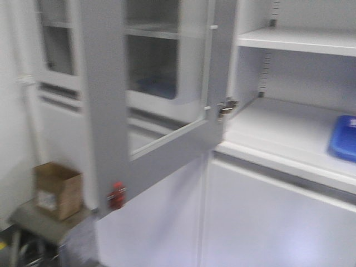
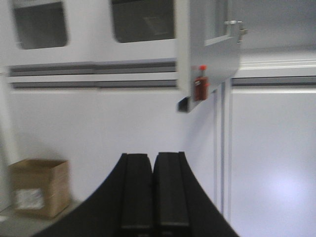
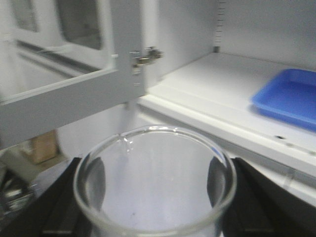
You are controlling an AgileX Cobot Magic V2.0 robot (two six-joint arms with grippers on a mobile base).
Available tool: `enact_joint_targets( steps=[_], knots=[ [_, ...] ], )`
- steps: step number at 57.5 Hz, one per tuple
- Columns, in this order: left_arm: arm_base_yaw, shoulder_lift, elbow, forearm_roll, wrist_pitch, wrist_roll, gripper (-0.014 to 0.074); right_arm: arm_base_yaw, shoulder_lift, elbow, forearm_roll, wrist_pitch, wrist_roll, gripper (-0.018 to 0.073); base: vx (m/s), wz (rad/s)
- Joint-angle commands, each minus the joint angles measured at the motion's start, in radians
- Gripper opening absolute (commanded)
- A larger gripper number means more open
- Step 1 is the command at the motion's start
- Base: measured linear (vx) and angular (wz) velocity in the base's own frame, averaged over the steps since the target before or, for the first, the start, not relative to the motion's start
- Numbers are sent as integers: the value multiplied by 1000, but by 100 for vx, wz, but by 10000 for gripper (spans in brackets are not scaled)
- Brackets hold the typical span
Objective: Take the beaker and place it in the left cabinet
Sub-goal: 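Approach the open cabinet shelf with the blue tray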
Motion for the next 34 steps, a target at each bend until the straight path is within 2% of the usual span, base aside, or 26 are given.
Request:
enact_joint_targets(
  steps=[1, 34],
  knots=[
    [-4, -19, 16, -8, -83, -4, 1, -2, 10, -25, -39, -75, -5, -5, 33, -78],
    [-4, -19, 16, -8, -83, -4, 1, -2, 10, -25, -39, -75, -5, -5, 27, -64]
  ],
)
